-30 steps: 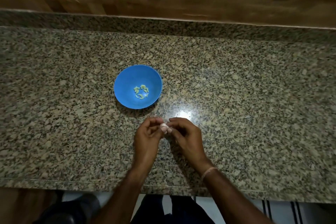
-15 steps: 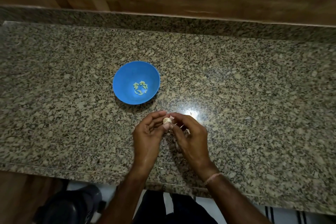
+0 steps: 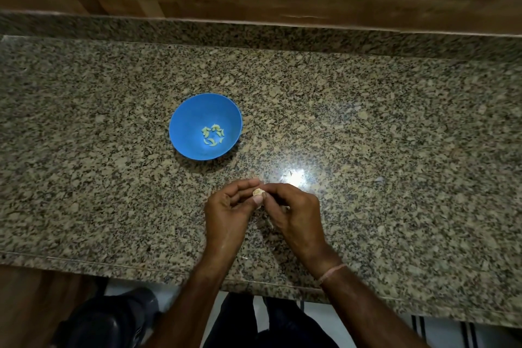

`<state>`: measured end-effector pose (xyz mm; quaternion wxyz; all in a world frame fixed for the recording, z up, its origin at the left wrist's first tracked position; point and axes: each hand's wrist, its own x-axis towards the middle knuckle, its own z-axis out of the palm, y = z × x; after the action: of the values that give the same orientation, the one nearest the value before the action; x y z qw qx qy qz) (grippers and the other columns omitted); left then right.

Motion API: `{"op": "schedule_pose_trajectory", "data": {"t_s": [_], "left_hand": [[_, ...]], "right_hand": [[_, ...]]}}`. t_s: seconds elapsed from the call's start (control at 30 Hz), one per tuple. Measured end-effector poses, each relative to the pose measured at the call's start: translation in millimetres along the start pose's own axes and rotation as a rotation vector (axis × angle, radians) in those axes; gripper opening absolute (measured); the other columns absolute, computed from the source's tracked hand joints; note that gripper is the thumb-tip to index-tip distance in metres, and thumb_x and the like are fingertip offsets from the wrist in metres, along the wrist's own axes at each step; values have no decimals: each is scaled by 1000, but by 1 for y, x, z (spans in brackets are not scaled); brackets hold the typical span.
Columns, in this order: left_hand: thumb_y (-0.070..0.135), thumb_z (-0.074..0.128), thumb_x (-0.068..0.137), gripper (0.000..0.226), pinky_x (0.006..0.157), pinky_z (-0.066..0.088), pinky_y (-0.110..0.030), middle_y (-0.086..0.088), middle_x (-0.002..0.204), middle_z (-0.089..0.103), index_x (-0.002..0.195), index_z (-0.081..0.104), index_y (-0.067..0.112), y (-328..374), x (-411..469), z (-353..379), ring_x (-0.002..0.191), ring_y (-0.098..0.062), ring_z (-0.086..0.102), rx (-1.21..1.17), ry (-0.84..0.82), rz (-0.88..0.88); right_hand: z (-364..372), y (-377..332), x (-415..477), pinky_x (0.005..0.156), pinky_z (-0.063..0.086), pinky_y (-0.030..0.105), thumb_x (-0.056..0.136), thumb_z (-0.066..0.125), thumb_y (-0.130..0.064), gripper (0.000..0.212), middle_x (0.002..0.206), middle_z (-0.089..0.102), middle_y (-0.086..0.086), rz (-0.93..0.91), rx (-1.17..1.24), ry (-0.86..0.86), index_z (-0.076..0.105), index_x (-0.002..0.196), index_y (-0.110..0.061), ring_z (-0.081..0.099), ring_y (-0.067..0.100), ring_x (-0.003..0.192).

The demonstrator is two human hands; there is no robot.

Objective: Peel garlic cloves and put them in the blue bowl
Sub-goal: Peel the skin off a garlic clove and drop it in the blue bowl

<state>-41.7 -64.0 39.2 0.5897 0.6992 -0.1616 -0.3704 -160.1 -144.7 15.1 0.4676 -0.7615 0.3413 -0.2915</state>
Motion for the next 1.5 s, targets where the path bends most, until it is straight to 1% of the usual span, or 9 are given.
{"op": "schedule_pose_trajectory", "data": {"t_s": [0.13, 0.33, 0.47, 0.57, 0.67, 0.9, 1.27, 1.4, 1.5], "left_hand": [[-6, 76, 86, 28, 79, 60, -22, -1, 97, 81, 109, 77, 11, -8, 1, -2, 95, -15, 77, 38, -2, -60], [7, 79, 88, 20, 75, 62, -24, 4, 91, 79, 104, 78, 19, -15, 14, -5, 86, -10, 75, 263, 60, -43], [11, 75, 92, 11, 70, 53, -29, 3, 90, 74, 102, 75, 14, -18, 39, -13, 80, -14, 68, 801, 72, 313], [9, 78, 88, 23, 75, 53, -40, -8, 100, 71, 109, 70, 11, -26, 54, -13, 94, -30, 65, 997, -3, 376], [23, 80, 86, 41, 82, 49, -44, -4, 115, 63, 122, 62, 17, -33, 37, -14, 105, -27, 55, 1111, 45, 421], [35, 68, 96, 18, 64, 40, -32, 10, 102, 56, 109, 57, 30, -76, -18, -23, 94, -16, 53, 901, 95, 264], [34, 71, 94, 15, 60, 40, -30, 18, 92, 50, 101, 59, 34, -73, -12, -24, 87, -10, 52, 854, 73, 223], [29, 66, 99, 7, 64, 55, -34, 15, 86, 70, 94, 70, 32, -69, -15, -17, 80, -4, 66, 515, -45, 56], [18, 69, 99, 13, 77, 63, -47, 1, 83, 76, 87, 73, 22, -62, -19, -14, 81, -19, 74, 186, -39, -139]], "right_hand": [[4, 7, -2, 70, 59, 37, 101, 68, -27, 16, 93, 76, -7, 78, 21, -59, 77, 108, -16, 72, 9, 82], [6, 17, -1, 61, 49, 13, 98, 70, -15, 5, 75, 71, -10, 338, 52, 20, 73, 95, -15, 67, 2, 68], [-1, 27, -4, 69, 58, 25, 95, 72, -16, 8, 77, 73, -12, 331, -89, -95, 75, 90, -20, 69, 2, 73], [1, 28, -11, 75, 60, 32, 92, 74, -13, 9, 80, 75, -13, 342, -128, -169, 77, 88, -20, 71, 0, 76], [6, 25, -19, 73, 63, 38, 88, 77, -9, 12, 77, 76, -12, 383, -101, -193, 77, 83, -20, 72, 3, 73], [13, 25, -17, 70, 61, 35, 81, 79, -9, 11, 71, 74, -11, 407, -254, -192, 76, 75, -19, 69, 2, 68], [22, 17, -13, 60, 57, 35, 83, 69, -12, 13, 68, 71, -5, 413, -459, -190, 70, 73, -19, 66, 13, 63], [5, 10, -15, 74, 64, 36, 89, 75, -1, 3, 81, 78, 14, 756, 314, -157, 77, 90, -1, 75, 25, 75], [4, 5, -20, 74, 63, 27, 90, 72, 4, 13, 91, 77, 20, 937, 652, -149, 74, 103, 7, 75, 23, 79]]}}
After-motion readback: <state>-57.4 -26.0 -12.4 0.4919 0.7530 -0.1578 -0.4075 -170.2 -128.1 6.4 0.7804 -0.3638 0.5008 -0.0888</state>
